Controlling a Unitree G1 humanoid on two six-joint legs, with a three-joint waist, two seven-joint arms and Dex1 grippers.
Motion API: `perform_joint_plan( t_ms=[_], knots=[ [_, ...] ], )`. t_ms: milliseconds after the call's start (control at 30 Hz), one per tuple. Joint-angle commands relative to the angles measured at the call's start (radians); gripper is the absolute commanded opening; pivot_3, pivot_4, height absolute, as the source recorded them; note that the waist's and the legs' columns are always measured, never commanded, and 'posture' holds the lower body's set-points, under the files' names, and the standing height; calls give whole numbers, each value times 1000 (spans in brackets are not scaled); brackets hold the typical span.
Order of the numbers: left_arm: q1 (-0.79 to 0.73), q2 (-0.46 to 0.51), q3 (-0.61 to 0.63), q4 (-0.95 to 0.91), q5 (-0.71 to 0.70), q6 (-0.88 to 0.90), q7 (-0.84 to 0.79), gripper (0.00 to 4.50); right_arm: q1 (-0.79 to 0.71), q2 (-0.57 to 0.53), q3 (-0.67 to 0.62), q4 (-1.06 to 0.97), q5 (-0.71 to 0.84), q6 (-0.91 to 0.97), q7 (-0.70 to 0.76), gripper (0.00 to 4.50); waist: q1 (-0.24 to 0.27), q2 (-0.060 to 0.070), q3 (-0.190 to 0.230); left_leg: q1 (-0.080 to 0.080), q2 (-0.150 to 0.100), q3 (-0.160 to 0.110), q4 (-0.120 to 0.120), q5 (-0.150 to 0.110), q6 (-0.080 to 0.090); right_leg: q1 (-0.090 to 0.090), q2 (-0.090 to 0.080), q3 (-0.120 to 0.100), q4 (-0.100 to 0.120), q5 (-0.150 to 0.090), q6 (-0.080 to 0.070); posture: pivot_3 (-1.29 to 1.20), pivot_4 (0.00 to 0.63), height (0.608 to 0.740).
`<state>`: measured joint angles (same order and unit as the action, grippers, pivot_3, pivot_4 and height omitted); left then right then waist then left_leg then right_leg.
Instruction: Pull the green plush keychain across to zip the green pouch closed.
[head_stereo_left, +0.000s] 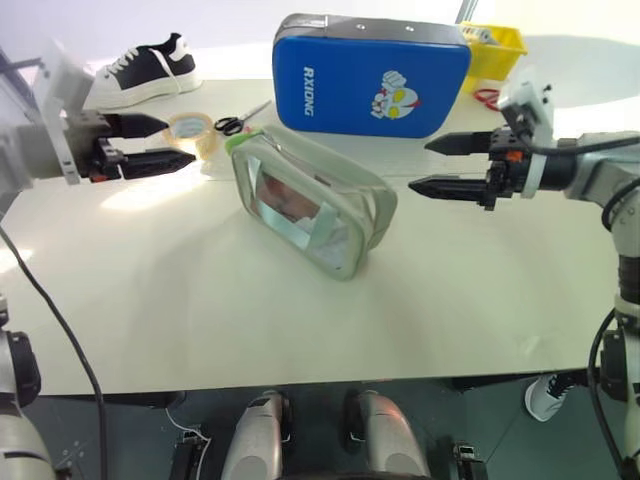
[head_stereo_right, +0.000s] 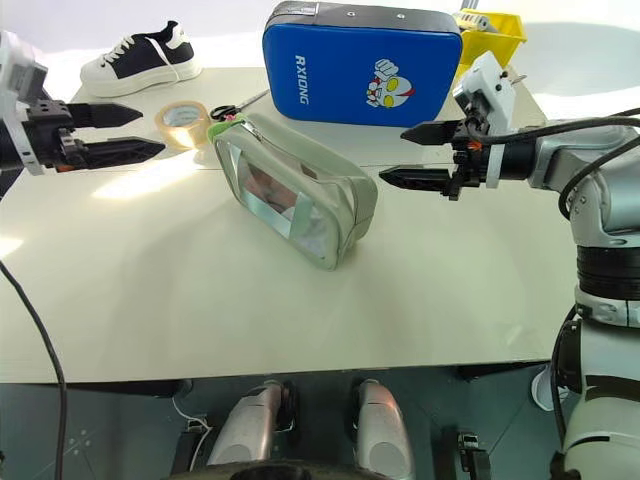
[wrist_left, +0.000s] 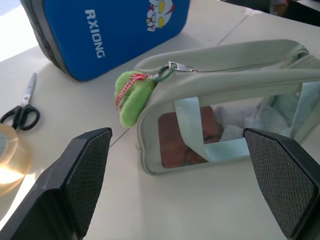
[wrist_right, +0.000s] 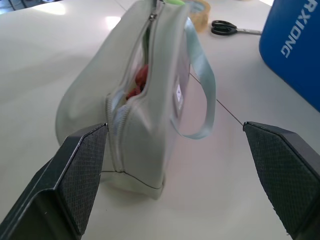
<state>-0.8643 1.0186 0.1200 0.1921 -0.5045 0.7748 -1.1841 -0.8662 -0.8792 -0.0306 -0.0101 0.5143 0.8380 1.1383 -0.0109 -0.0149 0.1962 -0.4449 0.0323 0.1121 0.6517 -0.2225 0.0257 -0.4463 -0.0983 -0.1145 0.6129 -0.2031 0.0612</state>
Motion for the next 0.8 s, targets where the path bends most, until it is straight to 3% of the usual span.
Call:
perform_joint_plan(
  t_ms=[33,333,567,800],
  knots=[
    [-16,-3,7,-4,12,-25,12,4478,-1,0,-1,-24,-19,-27,-28,4500,0,0,0,0,0,0,0,0,0,0,0,0,0,0,0,0,150,740],
    [-29,0,3,-39,12,-38,0,4478,-23,8,18,-5,-46,-62,-50,4500,0,0,0,0,0,0,0,0,0,0,0,0,0,1,1,0,150,740],
    [-50,-32,12,-161,-69,44,6,4478,-43,12,68,46,-89,-112,-26,4500,2,0,0,0,0,0,1,0,0,1,0,0,1,1,2,0,150,740],
    [-24,9,0,-286,-128,92,-42,4478,-158,59,89,114,-72,-40,-9,4500,-4,0,0,1,0,1,1,0,0,0,1,1,2,1,2,0,150,740]
  ],
)
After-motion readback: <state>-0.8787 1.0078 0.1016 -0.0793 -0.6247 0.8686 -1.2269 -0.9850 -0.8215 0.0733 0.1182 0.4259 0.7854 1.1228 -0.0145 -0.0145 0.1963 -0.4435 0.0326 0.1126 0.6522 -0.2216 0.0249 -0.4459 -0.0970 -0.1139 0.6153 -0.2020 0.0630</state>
